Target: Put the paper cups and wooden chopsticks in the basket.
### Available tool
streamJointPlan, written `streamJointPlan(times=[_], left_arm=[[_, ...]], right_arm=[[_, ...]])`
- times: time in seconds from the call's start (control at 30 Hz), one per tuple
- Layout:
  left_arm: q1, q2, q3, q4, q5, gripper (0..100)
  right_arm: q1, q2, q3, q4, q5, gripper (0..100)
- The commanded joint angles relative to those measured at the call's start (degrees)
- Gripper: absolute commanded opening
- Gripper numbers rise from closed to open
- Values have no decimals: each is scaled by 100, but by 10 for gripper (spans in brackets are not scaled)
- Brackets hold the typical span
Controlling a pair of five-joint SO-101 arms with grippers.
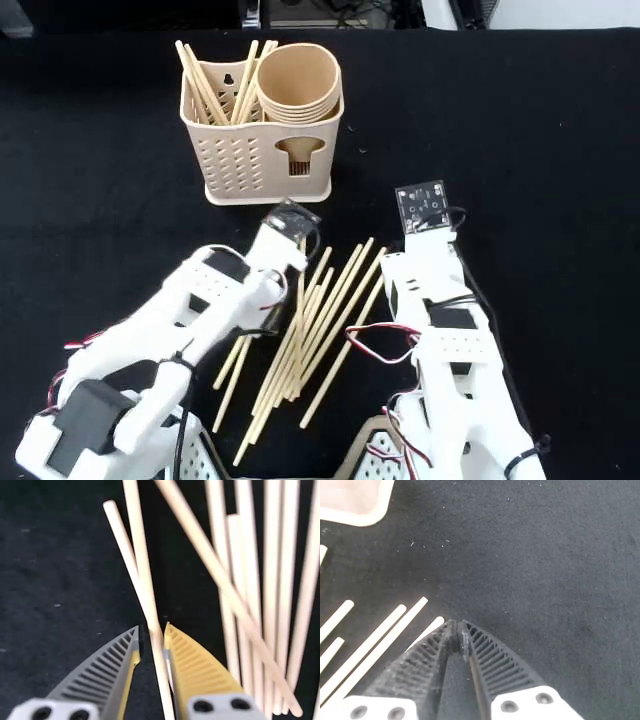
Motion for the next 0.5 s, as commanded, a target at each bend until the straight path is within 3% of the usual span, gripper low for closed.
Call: streamJointPlan(times=[0.0,0.07,0.27,0.47], left_arm=[[-127,-211,-13,-70,-53,58],[-84,-211,-13,-70,-62,28],[-84,-211,4,-70,-62,91],[-84,-193,13,-70,-62,95]], right_arm=[[-44,-119,-22,-114,0,25],[-44,-119,-22,-114,0,25],[-44,-119,-22,-114,0,25],[-44,-119,-22,-114,0,25]])
